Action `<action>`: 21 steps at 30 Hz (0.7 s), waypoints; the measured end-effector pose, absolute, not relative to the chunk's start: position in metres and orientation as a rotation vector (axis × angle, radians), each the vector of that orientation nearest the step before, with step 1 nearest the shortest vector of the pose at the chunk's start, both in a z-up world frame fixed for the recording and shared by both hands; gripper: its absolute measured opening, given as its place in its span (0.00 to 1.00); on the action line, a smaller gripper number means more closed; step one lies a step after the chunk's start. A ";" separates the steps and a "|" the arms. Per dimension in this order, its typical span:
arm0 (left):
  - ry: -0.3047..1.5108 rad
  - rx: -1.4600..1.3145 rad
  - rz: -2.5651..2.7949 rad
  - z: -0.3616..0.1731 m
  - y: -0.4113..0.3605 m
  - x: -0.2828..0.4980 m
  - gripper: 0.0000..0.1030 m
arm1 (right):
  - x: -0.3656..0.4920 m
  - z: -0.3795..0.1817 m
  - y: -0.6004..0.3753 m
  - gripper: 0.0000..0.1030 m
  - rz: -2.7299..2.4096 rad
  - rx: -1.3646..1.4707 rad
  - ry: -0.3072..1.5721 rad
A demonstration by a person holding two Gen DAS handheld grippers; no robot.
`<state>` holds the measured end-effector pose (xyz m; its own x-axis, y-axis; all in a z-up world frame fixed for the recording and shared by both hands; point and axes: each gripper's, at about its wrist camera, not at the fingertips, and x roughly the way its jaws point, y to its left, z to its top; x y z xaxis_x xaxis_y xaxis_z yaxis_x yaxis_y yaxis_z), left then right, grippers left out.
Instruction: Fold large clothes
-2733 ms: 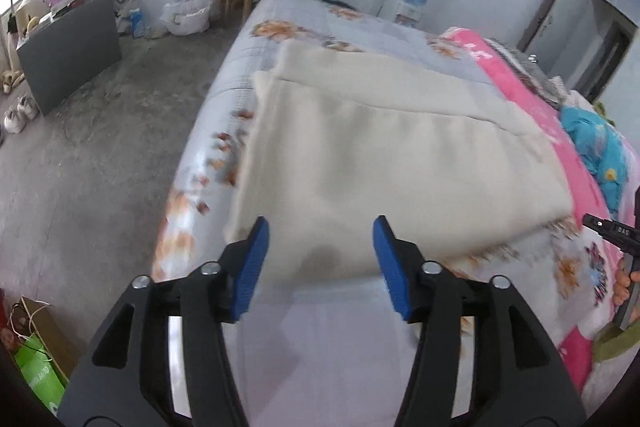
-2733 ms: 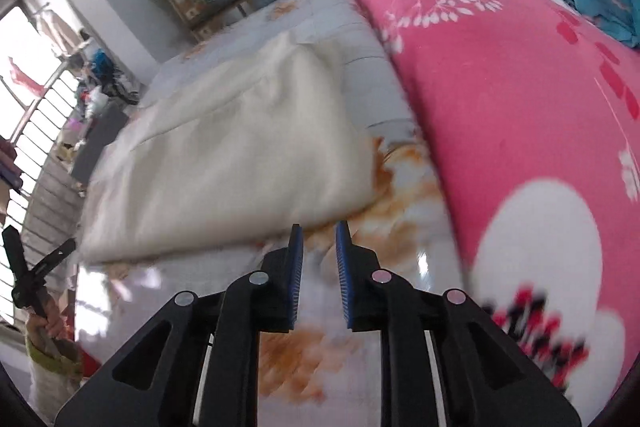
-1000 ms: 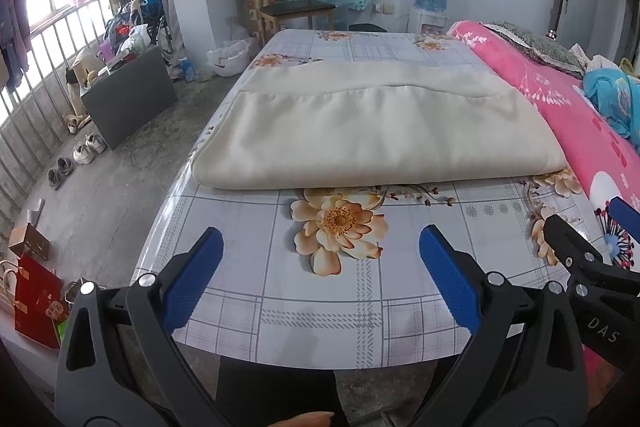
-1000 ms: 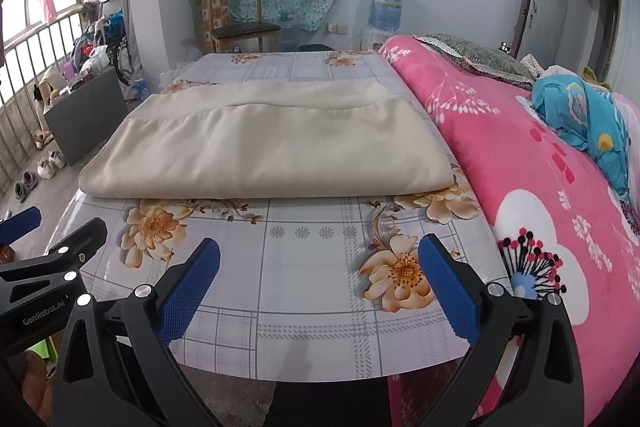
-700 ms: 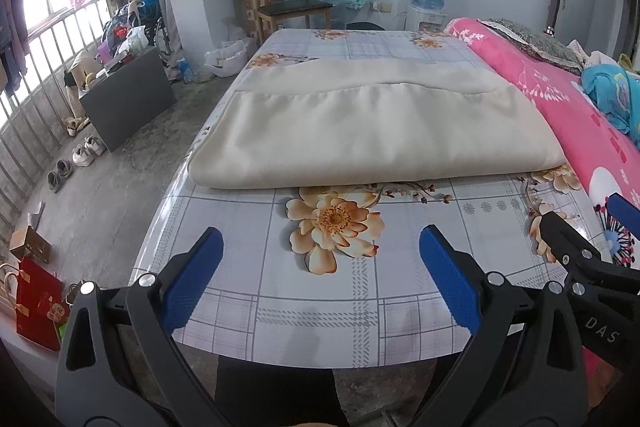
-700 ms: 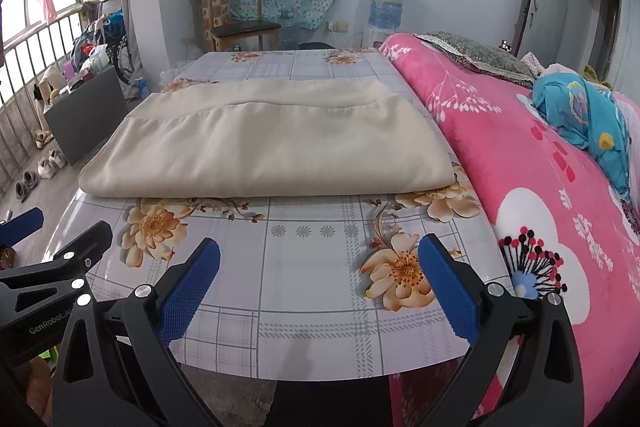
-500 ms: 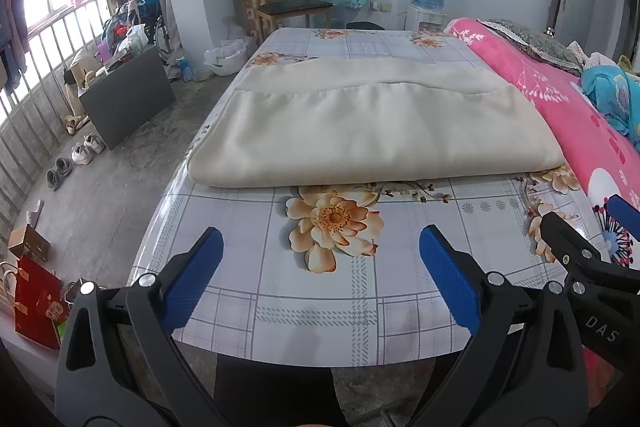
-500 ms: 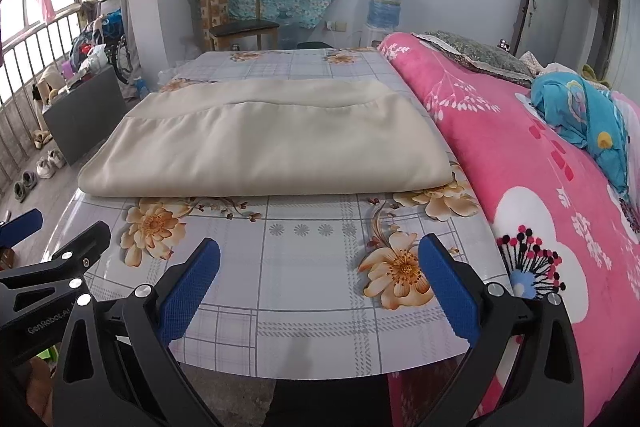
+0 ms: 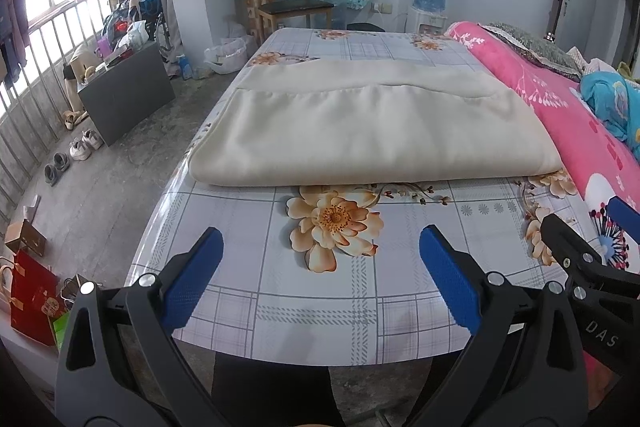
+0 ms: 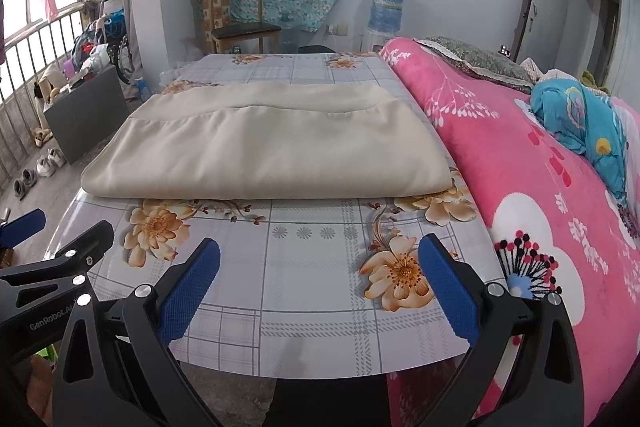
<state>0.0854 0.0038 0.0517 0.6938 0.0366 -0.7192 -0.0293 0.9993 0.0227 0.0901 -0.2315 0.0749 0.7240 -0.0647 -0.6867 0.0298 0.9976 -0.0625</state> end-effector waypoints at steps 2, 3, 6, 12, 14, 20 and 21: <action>0.803 0.011 0.037 0.052 0.004 0.085 0.92 | 0.090 0.075 -0.231 0.94 -0.052 -0.048 0.759; 0.803 0.009 0.037 0.052 0.004 0.085 0.92 | 0.090 0.075 -0.231 0.94 -0.053 -0.050 0.757; 0.802 0.009 0.037 0.052 0.004 0.085 0.92 | 0.090 0.077 -0.230 0.94 -0.052 -0.054 0.756; 0.802 0.008 0.037 0.052 0.004 0.085 0.92 | 0.091 0.078 -0.229 0.94 -0.050 -0.060 0.755; 0.803 0.008 0.037 0.052 0.005 0.085 0.92 | 0.092 0.079 -0.229 0.94 -0.050 -0.064 0.754; 0.801 0.007 0.037 0.052 0.005 0.085 0.92 | 0.092 0.079 -0.228 0.94 -0.051 -0.070 0.752; 0.801 0.008 0.038 0.052 0.005 0.085 0.92 | 0.092 0.079 -0.228 0.94 -0.051 -0.070 0.753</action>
<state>0.0849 0.0048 0.0524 0.6954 0.0365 -0.7177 -0.0307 0.9993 0.0211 0.0922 -0.2278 0.0786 0.7286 -0.0713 -0.6812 0.0212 0.9964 -0.0817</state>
